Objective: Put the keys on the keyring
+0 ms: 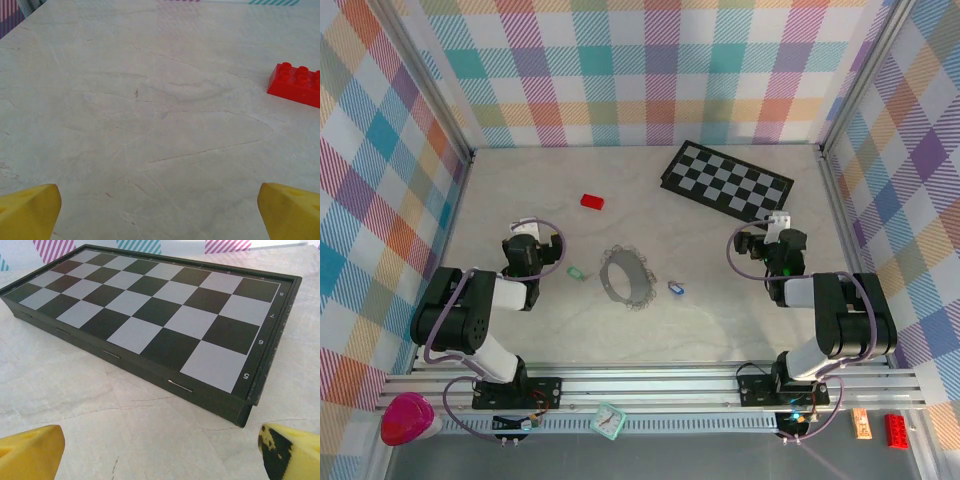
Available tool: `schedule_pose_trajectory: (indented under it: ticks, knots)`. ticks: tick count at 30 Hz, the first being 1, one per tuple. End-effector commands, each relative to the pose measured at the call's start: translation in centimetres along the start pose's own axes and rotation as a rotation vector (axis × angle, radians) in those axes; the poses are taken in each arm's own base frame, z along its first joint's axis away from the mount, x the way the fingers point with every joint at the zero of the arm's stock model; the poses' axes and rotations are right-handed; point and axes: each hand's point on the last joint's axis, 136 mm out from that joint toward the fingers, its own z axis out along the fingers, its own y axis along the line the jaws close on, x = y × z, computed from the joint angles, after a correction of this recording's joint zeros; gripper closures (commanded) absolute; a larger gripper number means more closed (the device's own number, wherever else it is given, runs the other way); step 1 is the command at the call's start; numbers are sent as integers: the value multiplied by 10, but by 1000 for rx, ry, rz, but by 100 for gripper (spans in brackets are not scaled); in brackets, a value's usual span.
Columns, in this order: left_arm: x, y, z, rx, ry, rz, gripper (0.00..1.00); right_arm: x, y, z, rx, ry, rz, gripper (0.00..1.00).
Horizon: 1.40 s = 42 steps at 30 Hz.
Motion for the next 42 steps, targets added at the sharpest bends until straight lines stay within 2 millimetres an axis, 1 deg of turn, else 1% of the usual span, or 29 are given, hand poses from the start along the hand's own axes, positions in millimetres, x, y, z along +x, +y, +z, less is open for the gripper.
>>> schedule_pose_trajectory:
  ticks: [1, 24, 28, 29, 30, 32, 33, 34, 36, 37, 39, 40, 42]
  knots:
    - [-11, -1, -1, 10, -30, -16, 0, -6, -2, 3, 0, -10, 11, 1]
    - [-11, -1, 0, 10, -29, -18, 0, -6, -2, 3, 2, -9, 11, 1]
    - [-11, -1, -1, 10, -33, -18, 0, -6, 0, 2, -10, -13, 6, 1]
    - [-13, -1, -3, 9, -41, -18, 0, -8, 2, 2, -21, -7, 0, 7]
    - [-17, 0, -6, 9, -51, -19, 0, -12, 6, -1, -39, -1, -7, 9]
    - [-30, 2, -15, 3, -58, -22, 0, -28, 6, -11, -26, 0, 2, 8]
    - [-38, 3, -21, 0, -64, -25, 0, -30, 1, -17, 6, 31, 22, 8]
    - [-46, 2, -27, 8, -67, -24, 0, -38, -1, -23, 28, 35, 43, 8]
    - [-66, -1, -42, 30, -86, -35, 0, -47, 0, -38, 38, 71, 114, 10]
    - [-73, -2, -48, 43, -86, -46, 0, -49, 3, -45, 31, 89, 158, 11]
    - [-86, -10, -61, 85, -75, -88, 0, -48, 11, -60, 19, 153, 286, 13]
    - [-90, -14, -66, 108, -65, -116, 0, -47, 15, -66, 10, 183, 335, 14]
    - [-98, -25, -77, 171, -33, -183, 0, -39, 28, -78, -13, 267, 433, 17]
